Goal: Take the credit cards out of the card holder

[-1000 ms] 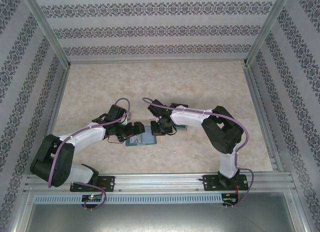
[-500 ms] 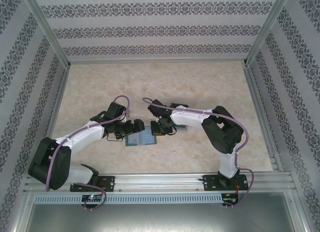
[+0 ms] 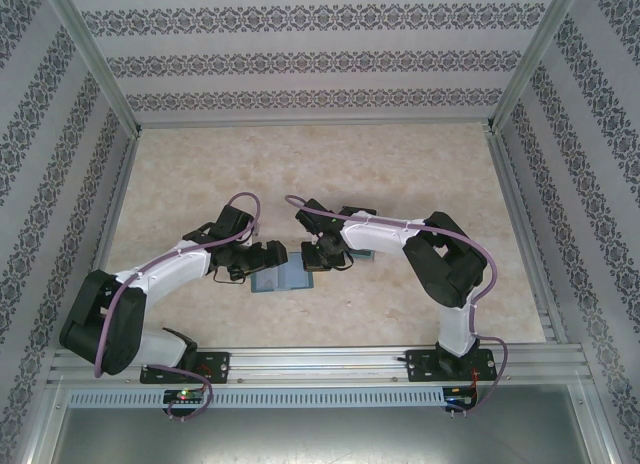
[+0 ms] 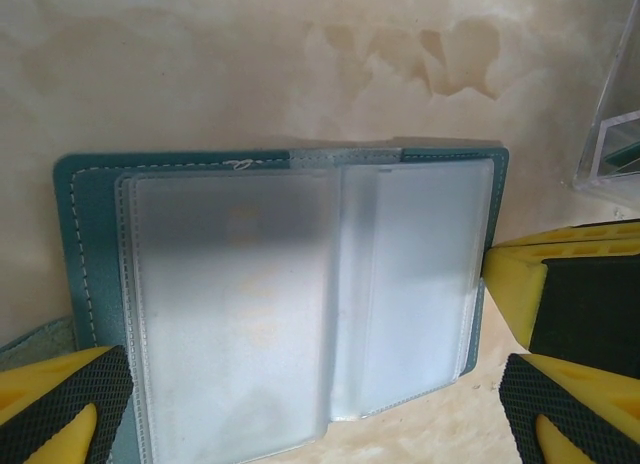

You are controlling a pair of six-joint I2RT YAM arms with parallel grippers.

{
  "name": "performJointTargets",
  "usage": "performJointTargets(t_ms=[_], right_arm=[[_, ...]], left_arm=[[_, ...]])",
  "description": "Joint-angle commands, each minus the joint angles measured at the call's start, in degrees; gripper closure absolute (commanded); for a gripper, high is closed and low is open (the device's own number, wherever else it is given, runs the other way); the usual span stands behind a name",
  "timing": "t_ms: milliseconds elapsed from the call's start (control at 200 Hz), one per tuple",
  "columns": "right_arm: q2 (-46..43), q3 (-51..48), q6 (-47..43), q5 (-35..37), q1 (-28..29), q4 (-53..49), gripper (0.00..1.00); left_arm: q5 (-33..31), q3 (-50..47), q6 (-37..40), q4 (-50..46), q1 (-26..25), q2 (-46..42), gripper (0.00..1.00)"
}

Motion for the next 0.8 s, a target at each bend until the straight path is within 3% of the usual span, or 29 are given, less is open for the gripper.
performJointTargets(t_ms=[0,794], right_arm=[[1.96,-0.20,0.22,-0.78,1.08,-1.19,1.00],[1.86,-0.65,0.61,-0.78,1.13,-0.81,1.00]], left_arm=[[0.52,-0.20,0.72,-0.13,-0.23,1.41,0.04],[6.71,-2.06,-1.29,6.01,-0.70,0.71,0.10]])
